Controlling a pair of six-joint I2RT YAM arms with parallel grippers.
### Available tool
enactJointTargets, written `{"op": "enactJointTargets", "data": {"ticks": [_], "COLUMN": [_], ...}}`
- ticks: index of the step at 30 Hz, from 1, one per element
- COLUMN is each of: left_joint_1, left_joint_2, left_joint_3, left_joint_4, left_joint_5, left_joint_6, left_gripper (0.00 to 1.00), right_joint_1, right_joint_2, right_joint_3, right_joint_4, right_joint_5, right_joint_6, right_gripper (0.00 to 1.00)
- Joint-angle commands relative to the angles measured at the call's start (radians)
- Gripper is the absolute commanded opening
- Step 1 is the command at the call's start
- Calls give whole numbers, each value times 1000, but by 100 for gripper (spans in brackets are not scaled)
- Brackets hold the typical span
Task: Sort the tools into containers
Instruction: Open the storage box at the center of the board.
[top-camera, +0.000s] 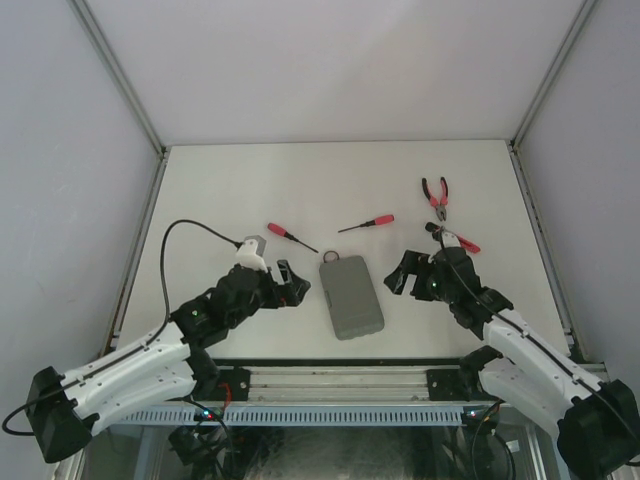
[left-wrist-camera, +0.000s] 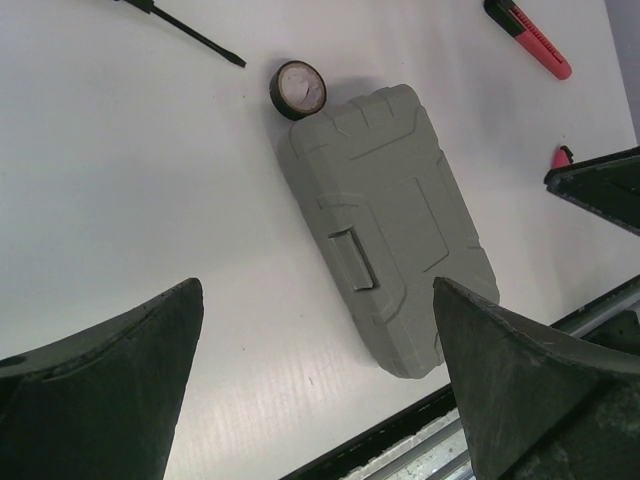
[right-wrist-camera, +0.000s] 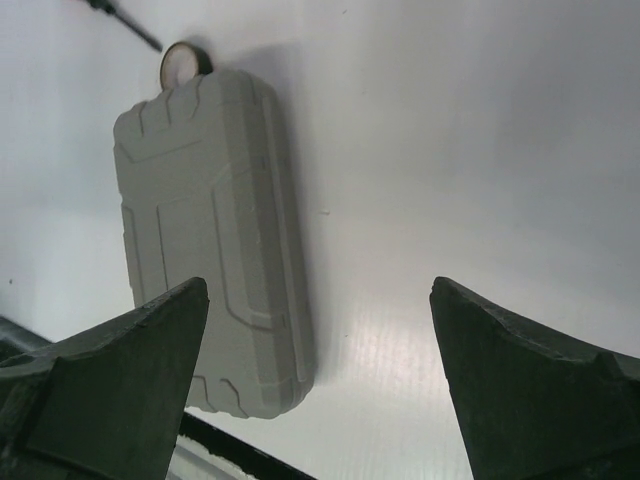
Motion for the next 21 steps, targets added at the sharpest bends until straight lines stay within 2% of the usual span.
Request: {"op": "enactJointTargets", "data": {"ticks": [1,12,21], "left_joint_1": [6,6,9], "left_joint_2": [15,140,221], "left_joint_3": [-24,-28,-40], "left_joint_4": [83,164,232], "left_joint_5": [34,73,112], "left_joint_6": [-41,-132,-189], "left_gripper": [100,95,89], "right_joint_1": [27,44,94], "right_joint_2": [50,260,349], "right_joint_3": [30,31,31], "right_joint_4": [107,318,360], "right_joint_5": [-119,-275,-261], "right_joint_6": [-42,-36,4], "right_gripper": [91,88,82]}}
